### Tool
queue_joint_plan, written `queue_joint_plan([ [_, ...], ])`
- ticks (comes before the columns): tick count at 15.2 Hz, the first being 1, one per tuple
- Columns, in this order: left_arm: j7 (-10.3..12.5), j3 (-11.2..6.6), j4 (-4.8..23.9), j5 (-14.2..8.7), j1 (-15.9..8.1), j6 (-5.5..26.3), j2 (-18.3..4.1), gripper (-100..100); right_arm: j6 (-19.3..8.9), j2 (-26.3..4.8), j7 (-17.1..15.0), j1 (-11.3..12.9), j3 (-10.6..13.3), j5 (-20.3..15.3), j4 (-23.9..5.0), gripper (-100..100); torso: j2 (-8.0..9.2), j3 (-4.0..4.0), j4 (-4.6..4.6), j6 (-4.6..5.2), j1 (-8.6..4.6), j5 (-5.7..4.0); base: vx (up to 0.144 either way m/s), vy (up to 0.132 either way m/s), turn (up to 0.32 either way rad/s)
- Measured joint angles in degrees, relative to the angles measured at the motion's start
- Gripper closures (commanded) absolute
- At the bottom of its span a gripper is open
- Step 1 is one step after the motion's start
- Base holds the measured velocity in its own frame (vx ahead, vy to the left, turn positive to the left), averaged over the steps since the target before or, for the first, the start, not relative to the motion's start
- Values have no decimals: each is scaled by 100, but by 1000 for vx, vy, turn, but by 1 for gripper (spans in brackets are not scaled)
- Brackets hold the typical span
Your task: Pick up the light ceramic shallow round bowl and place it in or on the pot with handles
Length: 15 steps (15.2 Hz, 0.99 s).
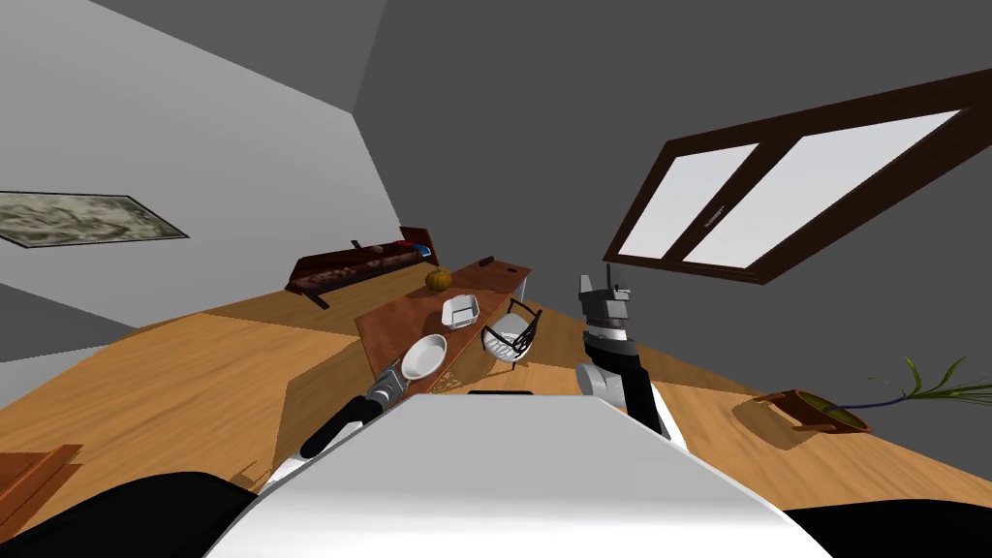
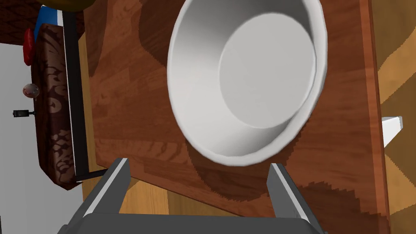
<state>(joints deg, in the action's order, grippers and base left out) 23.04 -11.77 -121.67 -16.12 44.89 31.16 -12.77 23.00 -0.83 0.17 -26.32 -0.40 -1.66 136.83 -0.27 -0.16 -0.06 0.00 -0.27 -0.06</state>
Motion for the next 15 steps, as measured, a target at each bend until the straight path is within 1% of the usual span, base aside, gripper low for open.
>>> queue_joint_plan([
  [2, 32, -24, 20, -26, 46, 154, 25, -100, 0, 0, 0, 0, 0, 0, 0, 0, 3, 1, 0, -1, 3, 0, 65, -39, -34],
  [3, 59, -53, 3, -33, 51, 275, 46, -100, 0, 0, 0, 0, 0, 0, 0, 0, 3, 1, 1, 0, 2, 0, 80, -46, -54],
  [5, 121, -117, 57, -75, 40, 531, 56, -100, 0, 0, 0, 0, 0, 0, 0, 0, -2, -1, 0, 1, -3, 0, 89, -67, -67],
  [6, 144, -124, 72, -70, 62, 642, 94, -100, 0, 0, 0, 0, 0, 0, 0, 0, -3, -2, -1, 0, -7, -1, 123, -64, -46],
  [8, 199, -187, 91, -150, 132, 863, 88, -100, 0, 0, 0, -1, 0, 0, 0, 0, -13, -8, -3, 0, -5, -2, 116, -54, -49],
  [11, 281, -235, 153, -147, 158, 1212, 173, -100, 0, 0, 0, 0, 0, 0, 0, 0, -10, -6, -2, 0, -3, -1, 93, -50, -43],
  [13, 327, -293, 240, -210, 159, 1399, 155, -100, 0, 0, 0, 0, 0, 0, 0, 0, -6, -3, -1, 0, -3, -1, 90, -49, -41],
  [15, 385, -351, 238, -250, 177, 1633, 153, -100, 0, 0, 0, 0, 0, 0, 0, 0, -8, -5, -2, 0, 1, 0, 102, -39, -41],
])
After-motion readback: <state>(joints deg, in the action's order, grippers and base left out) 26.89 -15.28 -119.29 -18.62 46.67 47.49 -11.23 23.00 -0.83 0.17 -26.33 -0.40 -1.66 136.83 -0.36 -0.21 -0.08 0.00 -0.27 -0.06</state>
